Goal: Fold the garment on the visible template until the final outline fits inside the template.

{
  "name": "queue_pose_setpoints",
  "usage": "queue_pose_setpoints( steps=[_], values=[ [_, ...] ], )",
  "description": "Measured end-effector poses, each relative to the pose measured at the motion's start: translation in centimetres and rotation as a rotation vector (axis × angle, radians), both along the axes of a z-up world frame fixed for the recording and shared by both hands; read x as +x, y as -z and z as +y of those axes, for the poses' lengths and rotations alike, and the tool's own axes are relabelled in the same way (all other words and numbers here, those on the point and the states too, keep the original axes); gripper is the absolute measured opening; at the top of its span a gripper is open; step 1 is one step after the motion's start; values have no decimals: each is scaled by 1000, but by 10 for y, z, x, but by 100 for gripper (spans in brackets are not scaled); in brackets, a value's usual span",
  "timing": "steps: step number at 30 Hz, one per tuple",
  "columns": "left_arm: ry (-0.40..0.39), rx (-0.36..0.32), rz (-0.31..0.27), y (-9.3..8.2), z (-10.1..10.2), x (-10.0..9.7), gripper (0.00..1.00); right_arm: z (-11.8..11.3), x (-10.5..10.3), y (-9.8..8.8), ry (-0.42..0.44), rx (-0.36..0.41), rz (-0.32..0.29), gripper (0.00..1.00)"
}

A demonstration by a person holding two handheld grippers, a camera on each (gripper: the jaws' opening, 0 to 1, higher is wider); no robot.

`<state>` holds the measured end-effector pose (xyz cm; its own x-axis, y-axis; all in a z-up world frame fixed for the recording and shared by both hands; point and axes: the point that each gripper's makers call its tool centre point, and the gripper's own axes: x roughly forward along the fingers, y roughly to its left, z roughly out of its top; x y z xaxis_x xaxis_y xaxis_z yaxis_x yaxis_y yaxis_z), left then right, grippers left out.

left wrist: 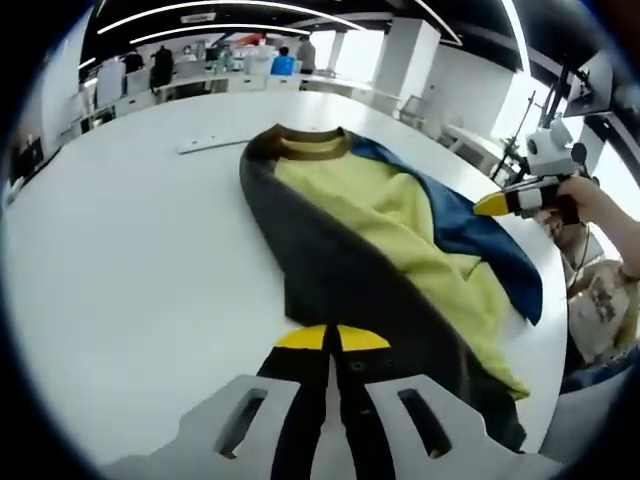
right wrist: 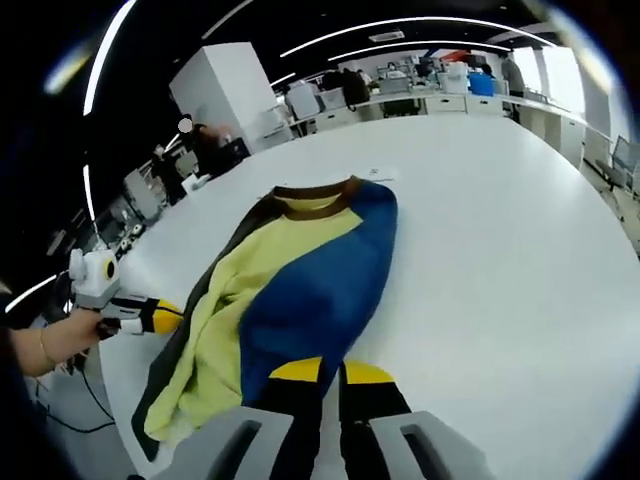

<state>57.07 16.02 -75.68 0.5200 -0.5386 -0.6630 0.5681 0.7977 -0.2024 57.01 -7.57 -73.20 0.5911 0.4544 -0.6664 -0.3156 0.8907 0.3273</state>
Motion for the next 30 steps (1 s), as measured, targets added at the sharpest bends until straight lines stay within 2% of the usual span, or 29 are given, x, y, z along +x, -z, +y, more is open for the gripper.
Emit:
queue_pose_setpoints(
  steps=[3, 7, 11, 21, 30],
  values=[
    [-8, -2, -4, -2, -1, -1, 0, -2, 0, 0, 13, 4, 2, 0],
    [-23, -37, -12, -12, -1, -2, 0, -1, 0, -5, 20, 21, -2, 0],
    [-70, -124, -6, -26, -1, 0, 0, -1, 0, -9, 16, 28, -9, 0],
    [-128, -86, -47, -48, 32, 10, 0, -15, 9, -34, 35, 12, -68, 0],
    [-181, -17, -79, -48, 66, 29, 0, -46, 22, -41, 64, -83, -93, 0]
  ],
)
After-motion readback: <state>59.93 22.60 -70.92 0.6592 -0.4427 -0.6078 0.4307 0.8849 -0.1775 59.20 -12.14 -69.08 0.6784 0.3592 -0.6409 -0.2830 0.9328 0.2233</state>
